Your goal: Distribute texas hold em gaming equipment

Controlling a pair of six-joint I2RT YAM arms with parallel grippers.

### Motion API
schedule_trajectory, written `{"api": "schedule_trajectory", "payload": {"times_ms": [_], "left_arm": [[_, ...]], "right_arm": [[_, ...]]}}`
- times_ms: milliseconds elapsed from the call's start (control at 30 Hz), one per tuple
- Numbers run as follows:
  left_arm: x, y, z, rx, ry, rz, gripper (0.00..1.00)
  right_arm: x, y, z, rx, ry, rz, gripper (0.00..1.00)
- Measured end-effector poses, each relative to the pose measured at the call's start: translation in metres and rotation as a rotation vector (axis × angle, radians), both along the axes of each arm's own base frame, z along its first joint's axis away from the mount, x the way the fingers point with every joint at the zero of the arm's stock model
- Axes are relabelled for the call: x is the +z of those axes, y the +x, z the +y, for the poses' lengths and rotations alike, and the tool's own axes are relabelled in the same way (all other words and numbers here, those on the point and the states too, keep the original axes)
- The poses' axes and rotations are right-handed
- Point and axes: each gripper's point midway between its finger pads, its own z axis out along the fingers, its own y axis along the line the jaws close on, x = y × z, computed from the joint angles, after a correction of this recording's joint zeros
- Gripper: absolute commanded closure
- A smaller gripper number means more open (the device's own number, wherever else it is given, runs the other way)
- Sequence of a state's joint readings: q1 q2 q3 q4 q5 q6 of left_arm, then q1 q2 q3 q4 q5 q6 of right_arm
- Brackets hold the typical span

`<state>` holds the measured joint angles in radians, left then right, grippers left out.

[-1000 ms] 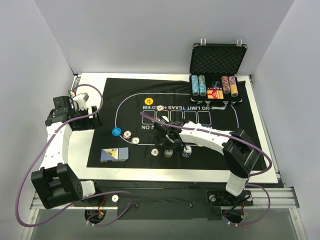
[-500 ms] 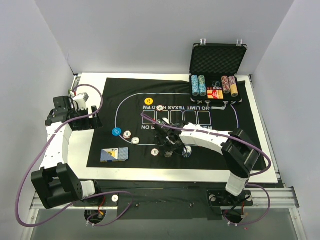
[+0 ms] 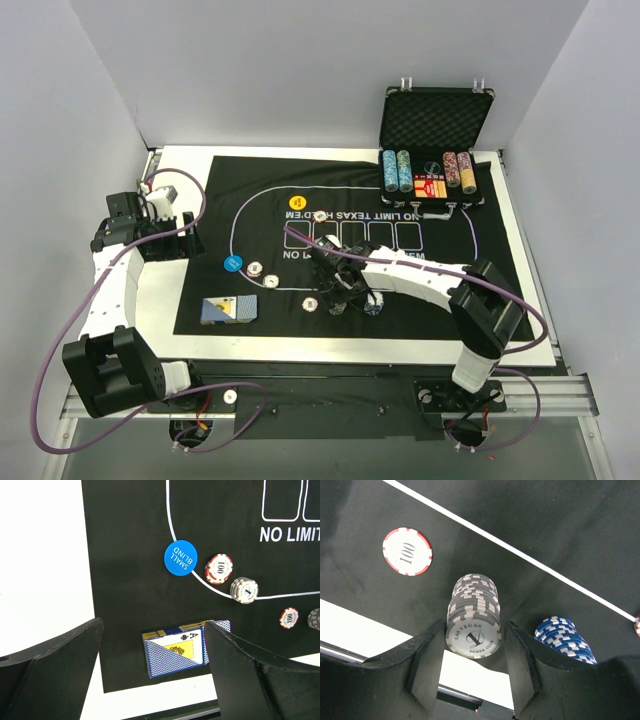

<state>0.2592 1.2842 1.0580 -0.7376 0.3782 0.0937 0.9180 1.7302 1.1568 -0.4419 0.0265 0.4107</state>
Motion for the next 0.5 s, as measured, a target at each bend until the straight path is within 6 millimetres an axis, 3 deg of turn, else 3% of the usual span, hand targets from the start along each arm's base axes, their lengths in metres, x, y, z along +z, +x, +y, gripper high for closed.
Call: {"api": "schedule_trajectory", "payload": {"times_ms": [167, 233, 267, 333, 500], "left_arm": [[0.0, 0.0, 0.0, 0.0, 0.0, 0.0, 0.07], [0.0, 0.0, 0.0, 0.0, 0.0, 0.001, 0.07], [0.0, 0.0, 0.0, 0.0, 0.0, 0.001, 0.07], [0.0, 0.0, 0.0, 0.0, 0.001, 0.001, 0.07], [-0.002, -0.001, 0.001, 0.001, 0.003, 0.005, 0.07]], "right_arm": [[0.018, 0.006, 0.005, 0.004, 0.018, -0.026, 0.58], [0.023, 0.009, 0.007, 0.007, 0.026, -0.034, 0.53], [0.026, 0.01, 0.009, 0.009, 0.032, -0.039, 0.44], [0.03, 0.012, 0.011, 0.013, 0.037, -0.046, 0.34], [0.026, 0.01, 0.007, 0.018, 0.019, -0.039, 0.32]]}}
